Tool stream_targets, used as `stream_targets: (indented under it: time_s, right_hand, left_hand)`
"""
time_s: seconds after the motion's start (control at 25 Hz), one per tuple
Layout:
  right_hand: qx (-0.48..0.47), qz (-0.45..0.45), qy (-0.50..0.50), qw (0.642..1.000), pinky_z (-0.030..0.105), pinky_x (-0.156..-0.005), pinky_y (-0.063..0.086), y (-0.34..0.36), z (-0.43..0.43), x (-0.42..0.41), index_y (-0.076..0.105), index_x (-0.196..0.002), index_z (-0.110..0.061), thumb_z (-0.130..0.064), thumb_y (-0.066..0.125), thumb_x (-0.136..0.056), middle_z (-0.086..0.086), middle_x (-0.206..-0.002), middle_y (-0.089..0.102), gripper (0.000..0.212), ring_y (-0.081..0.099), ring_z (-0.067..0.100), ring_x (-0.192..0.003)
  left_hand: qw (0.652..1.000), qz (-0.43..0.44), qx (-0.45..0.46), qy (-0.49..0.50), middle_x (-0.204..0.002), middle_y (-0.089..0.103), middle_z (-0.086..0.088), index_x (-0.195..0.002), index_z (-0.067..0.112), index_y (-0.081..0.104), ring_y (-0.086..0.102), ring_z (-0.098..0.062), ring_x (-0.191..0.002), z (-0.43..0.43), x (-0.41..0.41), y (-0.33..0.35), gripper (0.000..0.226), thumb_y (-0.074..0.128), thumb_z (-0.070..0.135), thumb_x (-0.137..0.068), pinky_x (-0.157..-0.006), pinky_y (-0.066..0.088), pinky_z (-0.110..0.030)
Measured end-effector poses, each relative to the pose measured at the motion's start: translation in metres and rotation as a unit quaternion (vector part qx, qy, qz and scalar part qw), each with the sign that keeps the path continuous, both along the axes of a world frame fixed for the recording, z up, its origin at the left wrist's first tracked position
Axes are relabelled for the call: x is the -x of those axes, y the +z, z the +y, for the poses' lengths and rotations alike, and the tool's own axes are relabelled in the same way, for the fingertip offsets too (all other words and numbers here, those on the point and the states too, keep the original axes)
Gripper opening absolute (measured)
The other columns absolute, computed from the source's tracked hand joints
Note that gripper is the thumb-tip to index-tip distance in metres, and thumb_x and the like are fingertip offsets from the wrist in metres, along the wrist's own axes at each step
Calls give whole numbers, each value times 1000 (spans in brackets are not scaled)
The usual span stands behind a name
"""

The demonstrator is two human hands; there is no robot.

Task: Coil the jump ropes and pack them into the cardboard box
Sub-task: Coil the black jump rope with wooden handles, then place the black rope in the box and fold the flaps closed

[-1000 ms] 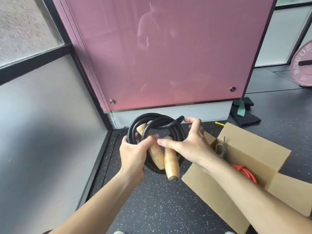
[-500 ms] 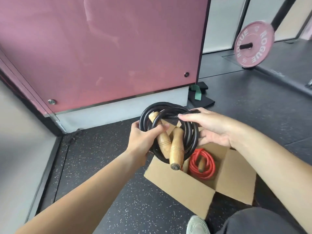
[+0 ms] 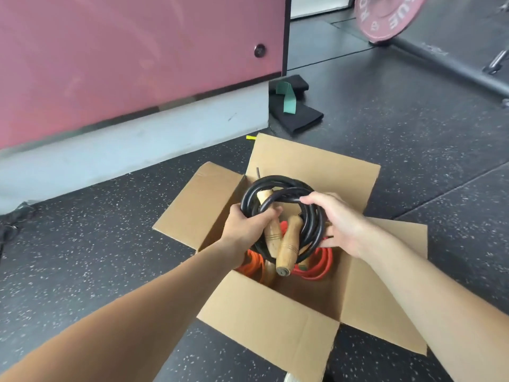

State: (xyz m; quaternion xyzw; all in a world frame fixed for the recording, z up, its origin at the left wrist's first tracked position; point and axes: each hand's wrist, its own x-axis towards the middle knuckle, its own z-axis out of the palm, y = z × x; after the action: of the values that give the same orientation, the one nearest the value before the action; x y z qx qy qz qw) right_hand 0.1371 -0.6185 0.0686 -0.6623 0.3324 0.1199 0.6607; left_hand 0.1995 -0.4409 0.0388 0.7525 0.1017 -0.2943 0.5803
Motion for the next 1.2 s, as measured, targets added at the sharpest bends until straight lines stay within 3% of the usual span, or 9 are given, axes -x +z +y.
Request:
stream_targets:
  time_s: [0.12, 0.28, 0.48, 0.6, 0.76, 0.84, 0.92, 1.04, 1.2]
  right_hand:
    - [66, 48, 34, 996, 47, -84, 58, -17, -17, -11, 57, -114, -30, -40, 71, -72, 4, -107, 73, 46, 73, 27, -94]
    - [111, 145, 148, 972, 48, -92, 56, -39, -25, -17, 57, -114, -25, -27, 69, -76, 7, -104, 72, 40, 72, 29, -93]
    - [148, 197, 200, 948, 46, -91, 57, -66, -20, -19, 65, -111, -17, -24, 65, -71, 11, -99, 77, 41, 74, 28, -90]
    - [141, 241, 228, 933, 50, -87, 59, -78, -23, -25, 58, -120, -17, -32, 67, -59, 13, -102, 76, 64, 76, 31, -90]
    - [242, 287, 274, 885, 45, -96, 49, -85, -11, -33, 18, -148, -26, -44, 68, -57, 16, -139, 47, 106, 54, 36, -118]
    - [281, 274, 268, 880, 39, -92, 45, -88, -7, -34, 7, -155, -27, -40, 65, -72, 16, -142, 44, 102, 51, 35, -122]
    - [342, 247, 261, 869, 40, -95, 42, -89, 1, -27, 15, -155, -29, -43, 62, -79, 13, -145, 39, 91, 44, 34, -129]
    - [415, 157, 235, 865, 39, -89, 40, -79, 17, -8, 39, -140, -34, -40, 64, -83, 5, -134, 40, 63, 39, 31, -128]
    - [410, 8, 104, 906, 28, -85, 35, -45, 6, -3, 60, -116, -36, -43, 68, -83, -6, -112, 50, 34, 46, 14, -108]
  left_hand:
    - [985, 73, -94, -125, -119, 64, 0, -125, 19, 51, 62, -22, -110, -6, -7, -20, 75, 82, 59, -69, -94, 55, -43]
    - [897, 99, -247, -353, -129, 65, 0, -140, 23, 49, 59, -26, -118, -4, -16, -49, 105, 79, 77, -55, -103, 46, -41]
    - [854, 84, -319, -401, -133, 62, -4, -141, 22, 49, 62, -29, -116, -17, -23, -71, 114, 78, 77, -45, -103, 50, -46]
    - [798, 136, -341, -479, -140, 59, -12, -147, 20, 42, 59, -33, -126, -27, -21, -77, 102, 67, 80, -69, -110, 43, -48]
    - [758, 41, -415, -501, -142, 56, -5, -144, 20, 48, 51, -30, -132, -29, -7, -94, 112, 55, 94, -61, -107, 42, -42]
    - [737, -24, -447, -507, -102, 68, 2, -111, 20, 63, 66, -21, -95, -32, -6, -95, 96, 50, 99, -58, -72, 50, -31]
    - [720, -81, -462, -512, -87, 65, 3, -92, 19, 58, 63, -15, -78, -32, -9, -88, 84, 49, 97, -62, -59, 43, -28]
    - [720, -140, -456, -504, -78, 65, 2, -79, 15, 59, 64, -15, -72, -21, -17, -75, 72, 55, 86, -73, -59, 48, -29]
    - [771, -207, -392, -458, -97, 72, 7, -99, 21, 73, 67, -14, -94, 2, -41, -59, 57, 61, 74, -79, -84, 56, -33]
